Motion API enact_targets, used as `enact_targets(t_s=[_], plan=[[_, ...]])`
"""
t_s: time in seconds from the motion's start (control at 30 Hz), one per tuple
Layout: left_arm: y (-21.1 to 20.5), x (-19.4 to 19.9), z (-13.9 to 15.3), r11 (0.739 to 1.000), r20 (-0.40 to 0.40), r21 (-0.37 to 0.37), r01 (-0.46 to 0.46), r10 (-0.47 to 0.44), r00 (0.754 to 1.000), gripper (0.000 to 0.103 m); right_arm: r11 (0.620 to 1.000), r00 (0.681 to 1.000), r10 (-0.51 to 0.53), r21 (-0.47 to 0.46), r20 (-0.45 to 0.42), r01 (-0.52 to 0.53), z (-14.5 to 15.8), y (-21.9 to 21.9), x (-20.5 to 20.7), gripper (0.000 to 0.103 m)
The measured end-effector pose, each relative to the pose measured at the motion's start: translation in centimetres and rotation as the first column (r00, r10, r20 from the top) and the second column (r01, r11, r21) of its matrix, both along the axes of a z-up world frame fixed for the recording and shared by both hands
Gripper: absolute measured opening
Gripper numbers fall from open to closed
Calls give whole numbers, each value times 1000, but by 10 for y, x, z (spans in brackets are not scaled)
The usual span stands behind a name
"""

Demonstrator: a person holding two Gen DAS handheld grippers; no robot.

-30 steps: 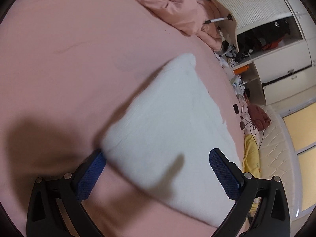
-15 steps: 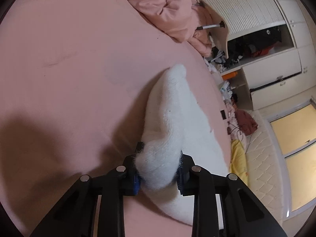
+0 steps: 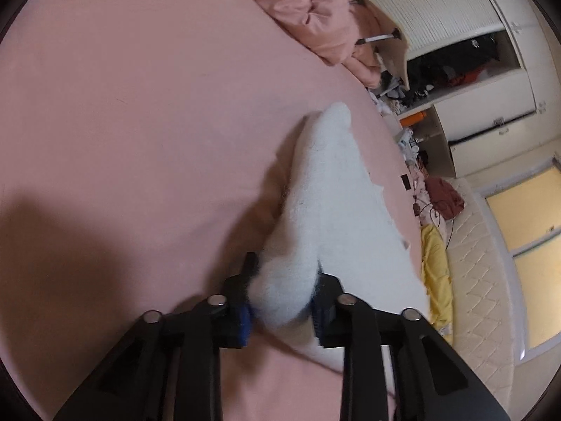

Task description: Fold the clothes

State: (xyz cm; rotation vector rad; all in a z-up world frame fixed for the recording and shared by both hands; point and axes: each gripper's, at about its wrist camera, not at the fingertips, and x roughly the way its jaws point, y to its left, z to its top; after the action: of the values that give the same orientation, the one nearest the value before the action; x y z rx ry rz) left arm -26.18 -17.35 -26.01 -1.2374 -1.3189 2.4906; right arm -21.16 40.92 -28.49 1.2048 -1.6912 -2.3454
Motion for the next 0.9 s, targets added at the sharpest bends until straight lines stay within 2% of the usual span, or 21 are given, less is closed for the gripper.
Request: enact_targets(t_s=[0.1,0.13,0.2,0.23,0.27,0.3,0.33,0.37,0.4,0.43,0.47,0.53,0.57,0.6,0.63,0.67,0.7,0.77,0.8,0.87,0.9], plan=[[-8,-3,21,997,63,-80,12,-7,998,40,982,999,10,191,37,-17,25,-2,2,37],[-17,0,33,991,70,-129,-27,36,997,47,962,997,4,271,77,-25,34,-4,2,50],[-34,7,62,943,86,-301,-140,173,981,56,865,981,-83,501,176,-16,58,-7,2,56],[-36,7,79,898,70,-408,-166,212,975,56,814,975,-122,581,187,-10,69,-8,2,56],[-27,3,96,834,44,-530,-154,209,977,56,710,966,-190,704,177,10,88,-17,0,56],[-11,-4,110,759,25,-640,-121,177,984,60,645,969,-203,764,138,26,102,-27,-2,58],[10,-12,118,699,15,-710,-80,129,992,74,597,987,-145,801,66,34,117,-45,-8,59],[34,-21,123,654,9,-755,-39,69,998,82,583,998,-54,812,32,5,124,-63,-18,60],[59,-28,124,631,3,-776,4,-3,1000,95,573,996,83,817,17,-62,129,-87,-33,62],[87,-36,123,614,-5,-788,49,-85,996,101,551,982,186,825,28,-128,127,-110,-49,62],[115,-42,117,583,-4,-807,92,-160,987,101,500,960,274,845,54,-190,122,-134,-64,62],[162,-51,100,477,8,-868,136,-261,965,101,389,921,378,888,89,-246,101,-170,-82,62],[180,-55,87,405,26,-902,150,-296,955,101,346,915,384,899,126,-269,87,-179,-91,62],[194,-59,75,345,49,-924,164,-319,947,101,341,911,380,891,161,-299,73,-179,-98,62],[199,-63,65,323,71,-928,184,-332,941,101,368,912,375,877,165,-310,63,-171,-100,62],[195,-66,52,330,100,-918,219,-342,934,101,421,916,383,859,121,-290,59,-159,-98,62],[186,-68,42,369,115,-896,249,-348,930,101,481,921,385,837,65,-260,60,-143,-92,62],[153,-70,38,516,76,-821,247,-329,941,103,562,941,339,797,24,-223,62,-111,-86,61],[138,-71,40,556,73,-799,231,-291,954,103,577,948,319,790,16,-207,66,-101,-86,61],[125,-68,51,566,64,-804,183,-224,972,103,570,959,282,802,15,-181,78,-83,-82,61],[124,-65,61,550,32,-824,134,-192,981,103,530,969,247,833,26,-158,86,-89,-86,62]])
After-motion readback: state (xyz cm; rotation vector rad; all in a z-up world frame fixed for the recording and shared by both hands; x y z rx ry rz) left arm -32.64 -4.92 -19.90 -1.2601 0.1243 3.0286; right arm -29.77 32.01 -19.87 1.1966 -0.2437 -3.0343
